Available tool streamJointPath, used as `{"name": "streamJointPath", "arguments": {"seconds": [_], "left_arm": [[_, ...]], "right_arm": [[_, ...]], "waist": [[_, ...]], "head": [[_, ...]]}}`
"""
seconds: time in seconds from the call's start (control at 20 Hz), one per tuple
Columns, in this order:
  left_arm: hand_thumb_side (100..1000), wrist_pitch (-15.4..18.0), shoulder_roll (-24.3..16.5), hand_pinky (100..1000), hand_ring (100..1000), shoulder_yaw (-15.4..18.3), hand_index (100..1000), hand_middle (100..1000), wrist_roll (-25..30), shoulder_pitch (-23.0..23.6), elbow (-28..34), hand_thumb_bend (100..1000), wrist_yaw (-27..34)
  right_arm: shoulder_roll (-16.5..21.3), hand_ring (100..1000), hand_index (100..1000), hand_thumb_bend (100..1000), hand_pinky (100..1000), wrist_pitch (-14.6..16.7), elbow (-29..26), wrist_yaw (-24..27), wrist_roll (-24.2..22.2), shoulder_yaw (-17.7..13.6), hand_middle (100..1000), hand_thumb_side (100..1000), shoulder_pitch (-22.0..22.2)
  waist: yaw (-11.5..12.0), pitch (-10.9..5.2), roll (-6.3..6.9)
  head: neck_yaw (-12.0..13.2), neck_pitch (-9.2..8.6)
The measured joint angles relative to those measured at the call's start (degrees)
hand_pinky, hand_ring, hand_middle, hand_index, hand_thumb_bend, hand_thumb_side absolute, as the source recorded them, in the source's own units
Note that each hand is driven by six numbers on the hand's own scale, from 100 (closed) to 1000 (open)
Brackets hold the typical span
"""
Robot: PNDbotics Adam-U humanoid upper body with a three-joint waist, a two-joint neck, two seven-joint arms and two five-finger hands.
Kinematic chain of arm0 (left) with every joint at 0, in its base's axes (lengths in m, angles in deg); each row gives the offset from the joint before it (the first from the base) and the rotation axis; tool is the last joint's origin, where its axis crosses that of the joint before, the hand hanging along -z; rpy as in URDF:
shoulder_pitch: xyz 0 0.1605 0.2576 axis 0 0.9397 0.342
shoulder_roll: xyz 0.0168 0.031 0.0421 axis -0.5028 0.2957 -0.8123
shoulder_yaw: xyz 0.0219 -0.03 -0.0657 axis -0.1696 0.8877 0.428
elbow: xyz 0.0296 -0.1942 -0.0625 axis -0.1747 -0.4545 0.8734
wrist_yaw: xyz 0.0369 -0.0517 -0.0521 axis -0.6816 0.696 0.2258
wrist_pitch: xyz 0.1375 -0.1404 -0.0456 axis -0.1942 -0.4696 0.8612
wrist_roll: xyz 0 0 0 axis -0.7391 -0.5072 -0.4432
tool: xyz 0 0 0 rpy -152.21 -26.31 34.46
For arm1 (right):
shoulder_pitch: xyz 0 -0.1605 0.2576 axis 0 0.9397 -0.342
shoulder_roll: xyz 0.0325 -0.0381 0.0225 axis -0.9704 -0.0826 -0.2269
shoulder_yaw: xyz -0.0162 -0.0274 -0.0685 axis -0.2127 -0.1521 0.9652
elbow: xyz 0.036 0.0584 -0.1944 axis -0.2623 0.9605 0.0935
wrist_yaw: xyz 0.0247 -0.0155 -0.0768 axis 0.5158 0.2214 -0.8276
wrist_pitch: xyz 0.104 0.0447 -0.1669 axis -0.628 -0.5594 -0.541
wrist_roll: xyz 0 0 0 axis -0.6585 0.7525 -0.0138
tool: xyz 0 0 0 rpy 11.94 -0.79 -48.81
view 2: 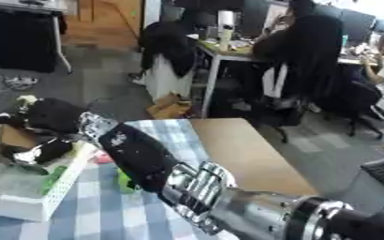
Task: Pick up objects on the table and place them in the box.
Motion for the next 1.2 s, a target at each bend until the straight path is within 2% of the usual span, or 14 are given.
{"name": "streamJointPath", "arguments": {"seconds": [0.15, 0.3, 1.05, 1.1, 1.2], "left_arm": [[815, 0.3, 0.2, 696, 815, 0.0, 859, 772, 0.1, -0.7, 0.0, 100, 0.4], [816, 0.7, 0.7, 697, 815, 0.0, 859, 772, 0.2, -1.5, 0.0, 100, 0.8], [818, 1.6, 1.5, 697, 814, 0.0, 859, 771, 0.7, -3.3, 0.0, 100, 2.1], [818, 1.7, 1.5, 697, 814, 0.0, 859, 771, 0.7, -3.4, 0.0, 100, 2.1], [819, 1.8, 1.5, 699, 814, 0.0, 859, 770, 0.7, -3.7, 0.0, 100, 2.2]], "right_arm": [[-0.1, 100, 273, 100, 100, -1.0, 0.0, -1.7, 1.0, 0.3, 100, 1000, 0.0], [-0.4, 100, 270, 100, 100, -1.3, 0.0, -2.0, 1.3, 0.2, 100, 1000, 0.0], [-0.3, 100, 286, 100, 100, -1.4, -1.9, 1.0, 1.4, 0.5, 100, 1000, -2.1], [-0.3, 100, 296, 100, 100, -1.4, -2.2, 1.5, 1.4, 0.6, 122, 1000, -2.1], [-0.2, 392, 492, 100, 133, -1.4, -2.7, 2.5, 1.4, 0.9, 420, 1000, -2.4]], "waist": [[0.5, 0.90, 0.00], [1.3, 2.59, 0.00], [2.7, 4.21, -0.03], [3.0, 4.33, -0.03], [3.2, 4.77, -0.03]], "head": [[-0.6, -0.97], [-1.3, -2.20], [-1.3, -5.42], [-1.3, -5.67], [-1.3, -5.97]]}}
